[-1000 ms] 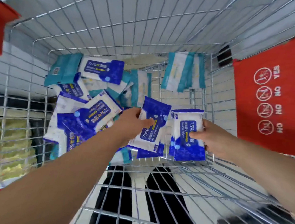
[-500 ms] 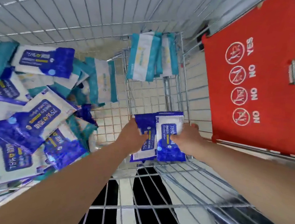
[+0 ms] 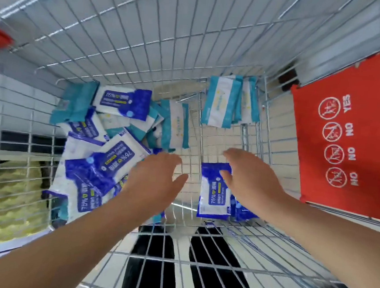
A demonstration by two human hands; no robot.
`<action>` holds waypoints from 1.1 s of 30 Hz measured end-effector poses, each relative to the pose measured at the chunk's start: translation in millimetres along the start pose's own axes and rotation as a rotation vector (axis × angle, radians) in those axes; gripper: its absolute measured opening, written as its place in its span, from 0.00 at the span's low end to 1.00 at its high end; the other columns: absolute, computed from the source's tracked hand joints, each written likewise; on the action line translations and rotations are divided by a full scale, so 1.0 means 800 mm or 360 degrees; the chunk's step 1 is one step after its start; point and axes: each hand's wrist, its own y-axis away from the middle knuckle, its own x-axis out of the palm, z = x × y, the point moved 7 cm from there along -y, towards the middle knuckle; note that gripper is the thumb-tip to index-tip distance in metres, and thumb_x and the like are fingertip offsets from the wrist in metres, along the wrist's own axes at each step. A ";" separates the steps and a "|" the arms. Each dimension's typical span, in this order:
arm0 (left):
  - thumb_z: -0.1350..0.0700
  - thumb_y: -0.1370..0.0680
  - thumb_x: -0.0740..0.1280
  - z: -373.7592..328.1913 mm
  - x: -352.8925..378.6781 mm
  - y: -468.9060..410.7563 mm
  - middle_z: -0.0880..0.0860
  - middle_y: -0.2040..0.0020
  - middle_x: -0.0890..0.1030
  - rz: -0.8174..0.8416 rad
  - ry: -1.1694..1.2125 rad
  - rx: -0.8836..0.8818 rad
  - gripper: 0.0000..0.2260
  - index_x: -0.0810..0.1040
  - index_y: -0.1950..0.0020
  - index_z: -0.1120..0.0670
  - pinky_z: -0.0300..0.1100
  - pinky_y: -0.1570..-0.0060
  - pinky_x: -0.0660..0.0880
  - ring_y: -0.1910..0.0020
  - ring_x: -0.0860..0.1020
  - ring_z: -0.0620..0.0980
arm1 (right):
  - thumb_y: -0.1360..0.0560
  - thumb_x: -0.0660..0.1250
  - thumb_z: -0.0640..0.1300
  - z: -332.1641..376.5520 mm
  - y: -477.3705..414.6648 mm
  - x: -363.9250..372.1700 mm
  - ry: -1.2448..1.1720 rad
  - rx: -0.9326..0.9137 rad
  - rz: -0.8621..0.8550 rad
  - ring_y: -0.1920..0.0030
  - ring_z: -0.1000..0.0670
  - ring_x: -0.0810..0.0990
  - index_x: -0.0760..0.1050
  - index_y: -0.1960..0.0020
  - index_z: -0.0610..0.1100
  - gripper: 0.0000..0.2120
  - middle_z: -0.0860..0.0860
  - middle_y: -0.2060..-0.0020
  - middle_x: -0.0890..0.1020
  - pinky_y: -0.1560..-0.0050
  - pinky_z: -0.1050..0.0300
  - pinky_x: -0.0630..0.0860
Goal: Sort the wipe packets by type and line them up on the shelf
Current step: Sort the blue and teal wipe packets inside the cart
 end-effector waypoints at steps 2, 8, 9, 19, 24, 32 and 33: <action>0.43 0.21 0.59 0.031 -0.031 0.023 0.46 0.38 0.74 -0.0086 -0.0190 -0.0009 0.18 0.70 0.33 0.47 0.44 0.42 0.70 0.38 0.72 0.50 | 0.21 0.60 0.43 0.045 -0.013 -0.006 -0.0018 -0.0157 -0.0064 0.41 0.48 0.74 0.71 0.36 0.43 0.14 0.49 0.41 0.76 0.44 0.54 0.72; 0.45 0.27 0.70 0.171 -0.081 0.054 0.55 0.44 0.79 -0.0238 -0.0478 -0.0257 0.20 0.77 0.40 0.53 0.52 0.48 0.76 0.44 0.76 0.60 | 0.21 0.61 0.45 0.173 -0.060 0.023 0.0000 -0.0588 -0.0053 0.32 0.46 0.68 0.64 0.27 0.44 0.23 0.48 0.31 0.69 0.35 0.52 0.67; 0.43 0.28 0.70 0.190 -0.080 0.055 0.55 0.42 0.77 -0.0179 -0.0493 -0.0316 0.22 0.76 0.39 0.52 0.51 0.47 0.75 0.43 0.76 0.58 | 0.21 0.63 0.45 0.191 -0.068 0.031 -0.0005 -0.0645 -0.0015 0.29 0.47 0.64 0.60 0.25 0.45 0.26 0.48 0.27 0.65 0.32 0.53 0.63; 0.49 0.37 0.80 0.249 -0.040 0.043 0.54 0.41 0.67 -0.0103 0.0056 -0.0475 0.34 0.64 0.40 0.52 0.53 0.49 0.75 0.49 0.76 0.59 | 0.31 0.73 0.54 0.255 -0.121 0.069 0.0386 -0.0677 -0.0041 0.40 0.45 0.69 0.67 0.31 0.44 0.33 0.45 0.40 0.71 0.40 0.52 0.66; 0.58 0.34 0.79 0.272 -0.049 0.041 0.47 0.55 0.76 -0.0323 0.0564 -0.0536 0.26 0.65 0.46 0.50 0.43 0.60 0.73 0.59 0.77 0.46 | 0.26 0.69 0.55 0.194 -0.106 0.062 -0.0372 -0.0151 0.0082 0.60 0.49 0.76 0.75 0.53 0.45 0.13 0.50 0.61 0.77 0.63 0.58 0.67; 0.55 0.31 0.77 0.280 -0.052 0.032 0.49 0.52 0.73 -0.0460 0.0554 -0.0531 0.23 0.64 0.47 0.50 0.44 0.58 0.70 0.55 0.74 0.49 | 0.25 0.68 0.43 0.189 -0.070 0.128 -0.0908 0.0164 0.0374 0.71 0.56 0.70 0.67 0.59 0.46 0.10 0.53 0.68 0.72 0.77 0.68 0.61; 0.55 0.31 0.77 0.280 -0.053 0.033 0.47 0.52 0.73 -0.0487 0.0555 -0.0521 0.24 0.64 0.47 0.49 0.43 0.59 0.70 0.55 0.74 0.48 | 0.26 0.69 0.43 0.189 -0.070 0.130 -0.0967 0.0206 0.0359 0.68 0.56 0.72 0.68 0.54 0.44 0.09 0.53 0.65 0.74 0.75 0.68 0.63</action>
